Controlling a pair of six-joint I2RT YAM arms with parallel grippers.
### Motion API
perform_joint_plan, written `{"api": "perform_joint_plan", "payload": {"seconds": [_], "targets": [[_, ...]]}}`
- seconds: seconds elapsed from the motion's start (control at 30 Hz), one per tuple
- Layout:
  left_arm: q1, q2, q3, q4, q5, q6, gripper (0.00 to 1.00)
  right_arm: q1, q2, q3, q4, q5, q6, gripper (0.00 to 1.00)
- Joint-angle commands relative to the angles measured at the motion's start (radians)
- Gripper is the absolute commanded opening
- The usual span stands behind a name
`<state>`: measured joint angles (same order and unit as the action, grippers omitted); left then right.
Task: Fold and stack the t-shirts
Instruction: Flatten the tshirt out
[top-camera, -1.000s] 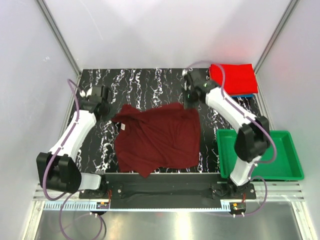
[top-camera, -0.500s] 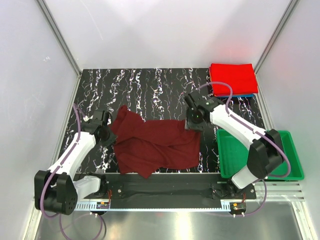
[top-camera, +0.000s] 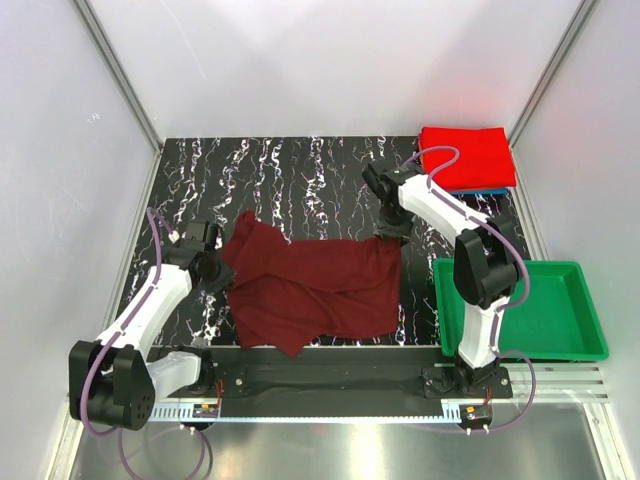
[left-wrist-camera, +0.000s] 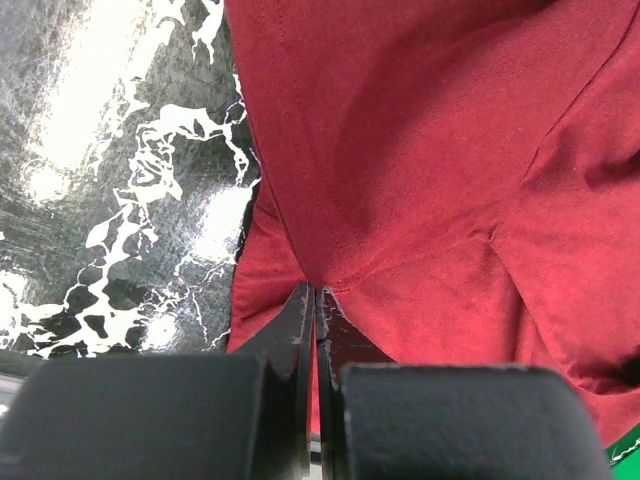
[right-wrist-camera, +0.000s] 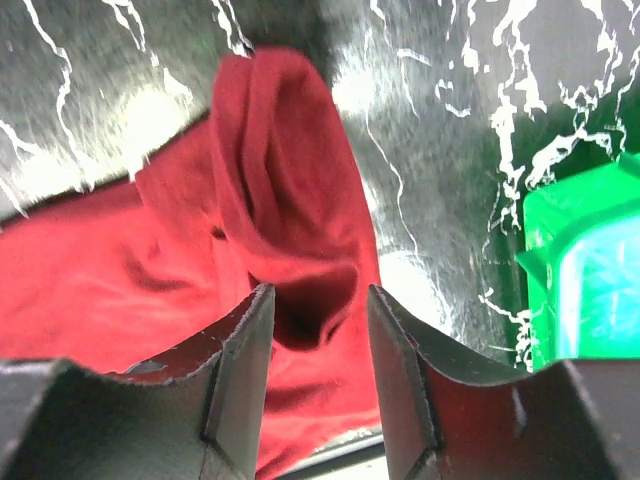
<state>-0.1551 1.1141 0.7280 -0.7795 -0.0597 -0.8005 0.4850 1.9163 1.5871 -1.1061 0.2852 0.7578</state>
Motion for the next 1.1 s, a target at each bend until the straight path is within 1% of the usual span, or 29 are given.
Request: {"api": "perform_joint_plan", "payload": {"seconds": [0.0, 0.1, 0.13, 0.17, 0.23, 0.27, 0.3, 0.37, 0.47, 0.53, 0.63, 0.7, 0.83, 0.87, 0.97, 1.07], "targets": [[0.005, -0.016, 0.01, 0.04, 0.017, 0.018, 0.0, 0.004, 0.032, 0.039, -0.083, 0.046, 0.032, 0.5], [0.005, -0.007, 0.014, 0.042, 0.023, 0.02, 0.0, -0.003, -0.034, -0.097, -0.005, 0.032, 0.008, 0.48], [0.005, -0.01, 0.005, 0.04, 0.023, 0.017, 0.0, -0.008, -0.052, -0.174, 0.035, 0.026, 0.0, 0.47], [0.005, -0.017, -0.002, 0.042, 0.021, 0.015, 0.0, -0.022, -0.069, -0.212, 0.055, 0.01, -0.009, 0.42], [0.005, -0.023, -0.013, 0.045, 0.023, 0.015, 0.0, -0.036, -0.123, -0.294, 0.077, 0.003, -0.032, 0.37], [0.005, -0.022, -0.012, 0.045, 0.021, 0.017, 0.0, -0.045, -0.138, -0.311, 0.074, 0.014, -0.037, 0.32], [0.005, -0.02, -0.01, 0.045, 0.021, 0.018, 0.0, -0.06, -0.166, -0.321, 0.069, 0.028, -0.046, 0.3], [0.005, -0.014, -0.001, 0.046, 0.024, 0.02, 0.0, -0.077, -0.192, -0.326, 0.032, 0.054, -0.049, 0.3], [0.005, -0.008, 0.004, 0.057, 0.027, 0.021, 0.0, -0.083, -0.214, -0.273, -0.027, 0.086, -0.046, 0.31], [0.005, -0.005, 0.004, 0.063, 0.032, 0.024, 0.0, -0.083, -0.203, -0.209, -0.082, 0.08, -0.011, 0.4], [0.005, 0.0, 0.007, 0.069, 0.034, 0.027, 0.0, -0.085, -0.172, -0.136, -0.144, 0.062, 0.063, 0.48], [0.003, 0.0, 0.002, 0.074, 0.04, 0.03, 0.0, -0.085, -0.14, -0.095, -0.161, 0.039, 0.098, 0.5], [0.005, -0.013, -0.016, 0.083, 0.047, 0.034, 0.0, -0.085, -0.054, 0.058, -0.237, 0.005, 0.181, 0.49], [0.005, -0.017, -0.021, 0.089, 0.054, 0.032, 0.0, -0.085, -0.031, 0.08, -0.253, -0.029, 0.201, 0.48], [0.005, -0.023, -0.036, 0.103, 0.054, 0.029, 0.0, -0.083, 0.053, 0.146, -0.308, -0.095, 0.326, 0.47], [0.005, -0.03, -0.044, 0.112, 0.054, 0.029, 0.0, -0.085, 0.125, 0.207, -0.374, -0.119, 0.417, 0.45]]}}
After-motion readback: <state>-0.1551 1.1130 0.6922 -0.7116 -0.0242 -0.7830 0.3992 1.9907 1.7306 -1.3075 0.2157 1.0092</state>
